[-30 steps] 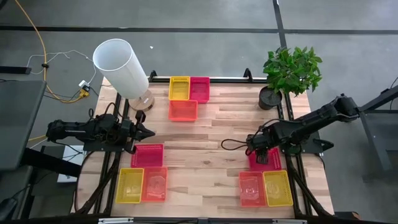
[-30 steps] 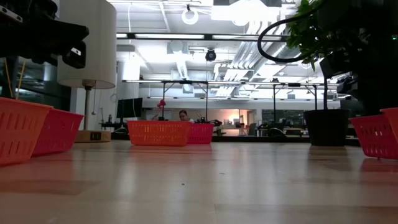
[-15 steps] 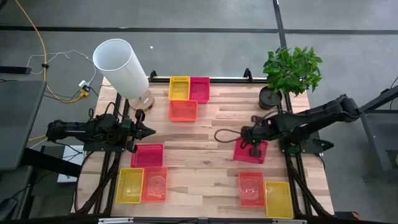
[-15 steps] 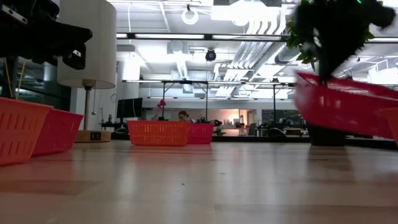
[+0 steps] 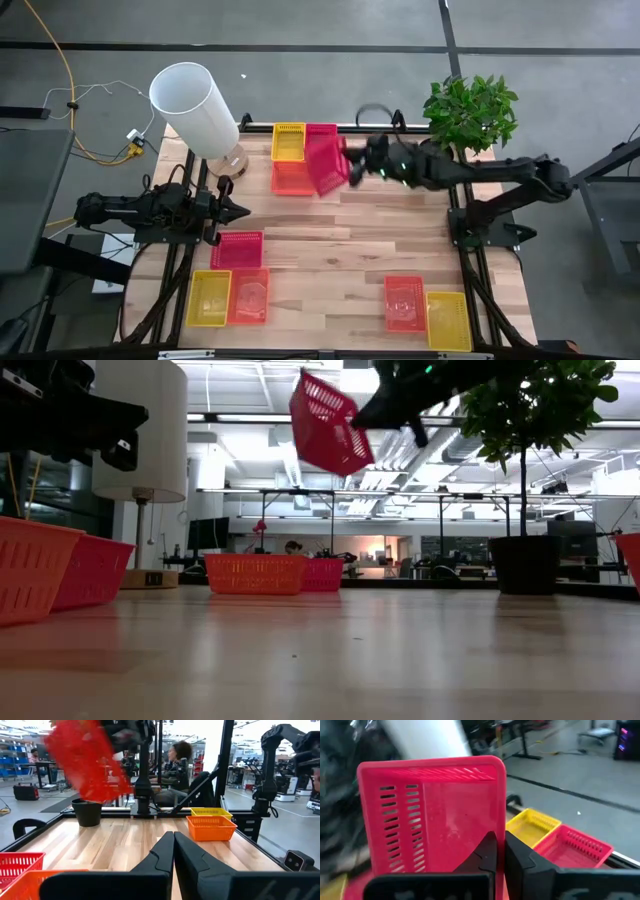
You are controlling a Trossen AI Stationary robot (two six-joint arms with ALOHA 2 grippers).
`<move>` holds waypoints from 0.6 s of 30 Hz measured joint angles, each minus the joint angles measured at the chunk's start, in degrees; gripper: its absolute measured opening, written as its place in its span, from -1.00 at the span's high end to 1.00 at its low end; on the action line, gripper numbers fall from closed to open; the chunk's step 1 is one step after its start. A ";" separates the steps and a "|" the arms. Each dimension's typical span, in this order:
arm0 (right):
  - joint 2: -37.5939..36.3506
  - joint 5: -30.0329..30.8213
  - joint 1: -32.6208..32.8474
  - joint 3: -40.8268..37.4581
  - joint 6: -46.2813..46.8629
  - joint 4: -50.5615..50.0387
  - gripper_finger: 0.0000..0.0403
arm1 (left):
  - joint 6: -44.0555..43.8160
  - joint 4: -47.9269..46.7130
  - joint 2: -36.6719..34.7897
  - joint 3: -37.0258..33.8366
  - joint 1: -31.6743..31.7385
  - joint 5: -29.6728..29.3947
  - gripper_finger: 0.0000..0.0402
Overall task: Stack baskets by color
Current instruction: Stack the bottom right red bin on top of the top red bin
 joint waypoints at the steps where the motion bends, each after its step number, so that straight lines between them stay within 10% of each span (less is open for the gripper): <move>1: 1.56 -0.69 -1.91 1.22 1.84 0.05 1.00 | 0.00 -0.02 0.02 -0.02 0.00 0.00 1.00; 18: 33.88 -3.99 -17.07 36.11 11.54 -31.38 1.00 | -0.87 -0.02 0.02 -0.02 0.00 0.02 1.00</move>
